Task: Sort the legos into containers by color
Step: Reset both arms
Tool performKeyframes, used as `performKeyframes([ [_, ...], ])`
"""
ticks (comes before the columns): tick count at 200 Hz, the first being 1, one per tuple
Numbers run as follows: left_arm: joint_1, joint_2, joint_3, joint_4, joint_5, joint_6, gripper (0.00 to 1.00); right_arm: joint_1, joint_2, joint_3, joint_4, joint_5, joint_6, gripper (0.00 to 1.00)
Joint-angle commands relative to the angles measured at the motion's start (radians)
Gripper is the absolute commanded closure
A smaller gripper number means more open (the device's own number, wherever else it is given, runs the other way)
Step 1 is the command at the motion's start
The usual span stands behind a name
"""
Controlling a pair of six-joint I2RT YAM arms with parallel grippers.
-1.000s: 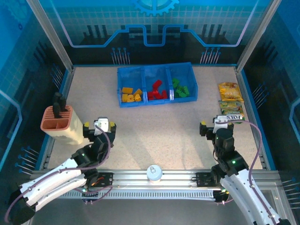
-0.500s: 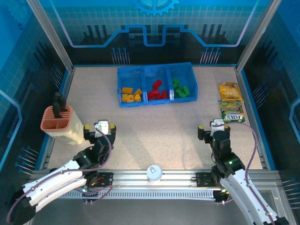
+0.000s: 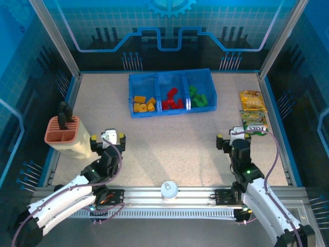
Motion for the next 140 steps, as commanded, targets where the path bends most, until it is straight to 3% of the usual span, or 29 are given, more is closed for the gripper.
performKeyframes([
  [1,0.024,0.032,-0.008,0.07,0.041,0.01,0.01,-0.02,0.025,-0.02,0.158,-0.01,-0.026,0.0],
  [140,0.154,0.149,-0.036,0.314,0.143,0.052,0.01,-0.063,0.105,-0.081,0.421,-0.056,-0.067,0.0],
])
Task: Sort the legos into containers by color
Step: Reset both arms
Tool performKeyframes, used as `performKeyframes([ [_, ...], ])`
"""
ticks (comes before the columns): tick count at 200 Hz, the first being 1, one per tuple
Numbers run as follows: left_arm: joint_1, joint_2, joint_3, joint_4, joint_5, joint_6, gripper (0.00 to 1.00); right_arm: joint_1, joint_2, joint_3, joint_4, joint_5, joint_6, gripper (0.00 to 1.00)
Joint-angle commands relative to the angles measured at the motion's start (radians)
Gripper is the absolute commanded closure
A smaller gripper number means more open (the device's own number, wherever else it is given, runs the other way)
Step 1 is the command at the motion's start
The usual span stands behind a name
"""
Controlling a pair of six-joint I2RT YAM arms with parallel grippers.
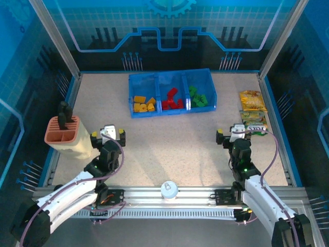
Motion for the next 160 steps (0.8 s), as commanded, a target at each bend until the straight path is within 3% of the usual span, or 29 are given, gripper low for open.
performKeyframes([
  [1,0.022,0.02,-0.016,0.089,0.026,0.019,0.01,-0.015,-0.002,-0.015,0.093,-0.019,-0.024,0.0],
  [160,0.095,0.029,-0.094,0.314,0.104,0.059,0.01,-0.016,0.064,-0.107,0.378,-0.025,-0.044,0.0],
])
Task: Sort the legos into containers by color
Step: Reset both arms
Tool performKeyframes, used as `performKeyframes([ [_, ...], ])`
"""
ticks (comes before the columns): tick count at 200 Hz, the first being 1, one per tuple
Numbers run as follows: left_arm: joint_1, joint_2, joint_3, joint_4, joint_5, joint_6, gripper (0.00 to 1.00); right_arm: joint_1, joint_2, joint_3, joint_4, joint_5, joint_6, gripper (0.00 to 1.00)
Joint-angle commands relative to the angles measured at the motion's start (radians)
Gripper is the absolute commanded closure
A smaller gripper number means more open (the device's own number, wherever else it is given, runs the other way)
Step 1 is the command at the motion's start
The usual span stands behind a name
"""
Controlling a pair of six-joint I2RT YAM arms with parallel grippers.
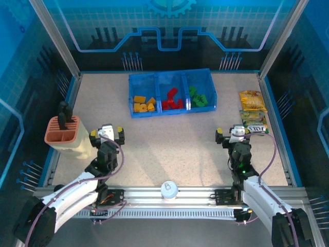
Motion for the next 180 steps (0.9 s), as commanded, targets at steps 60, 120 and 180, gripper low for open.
performKeyframes([
  [60,0.064,0.062,-0.021,0.154,0.067,0.008,0.01,-0.016,0.13,-0.04,0.285,-0.013,-0.015,0.0],
  [120,0.082,0.151,-0.014,0.249,0.087,0.027,0.01,-0.015,0.266,-0.023,0.401,-0.027,-0.025,0.01],
  [180,0.094,0.234,-0.008,0.338,0.094,0.052,0.01,-0.015,0.426,-0.006,0.565,-0.033,-0.037,0.0],
])
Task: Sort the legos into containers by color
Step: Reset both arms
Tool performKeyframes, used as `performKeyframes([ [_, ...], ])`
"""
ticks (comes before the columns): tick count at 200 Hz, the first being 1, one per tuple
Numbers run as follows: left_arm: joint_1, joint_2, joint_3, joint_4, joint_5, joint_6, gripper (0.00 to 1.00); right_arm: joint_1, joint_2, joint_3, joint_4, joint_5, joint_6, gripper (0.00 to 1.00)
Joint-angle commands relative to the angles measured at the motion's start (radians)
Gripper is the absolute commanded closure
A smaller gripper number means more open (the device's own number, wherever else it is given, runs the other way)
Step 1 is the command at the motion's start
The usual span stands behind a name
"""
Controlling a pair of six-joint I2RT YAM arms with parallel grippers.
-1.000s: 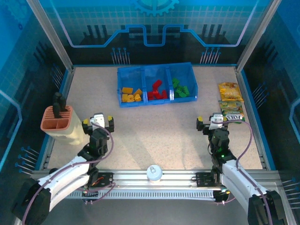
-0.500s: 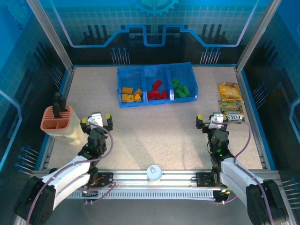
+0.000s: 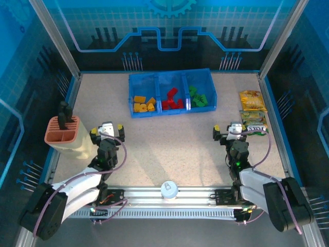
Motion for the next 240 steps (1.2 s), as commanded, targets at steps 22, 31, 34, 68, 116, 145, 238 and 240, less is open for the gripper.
performKeyframes([
  [22,0.019,0.093,0.013,0.157,0.016,0.045,0.01,-0.015,0.147,0.005,0.246,-0.006,-0.028,0.0],
  [31,0.021,0.119,0.013,0.193,0.018,0.056,0.01,-0.016,0.182,0.004,0.29,-0.009,-0.03,0.0],
  [34,0.02,0.128,0.012,0.208,0.019,0.06,0.01,-0.016,0.194,0.004,0.304,-0.012,-0.03,0.0],
  [68,0.024,0.236,-0.012,0.407,0.022,0.111,0.01,-0.015,0.273,-0.002,0.414,0.006,-0.031,0.0],
  [116,0.023,0.379,-0.045,0.66,0.025,0.155,0.01,-0.02,0.276,-0.01,0.427,0.016,-0.019,0.0],
  [145,0.027,0.407,-0.031,0.668,0.04,0.157,0.01,-0.03,0.275,-0.013,0.427,0.03,-0.008,0.0],
  [238,0.112,0.38,-0.059,0.668,0.085,0.041,0.01,-0.094,0.386,0.036,0.428,0.035,0.052,0.0],
  [240,0.112,0.381,-0.059,0.667,0.09,0.037,0.01,-0.093,0.392,0.04,0.429,0.033,0.051,0.0],
])
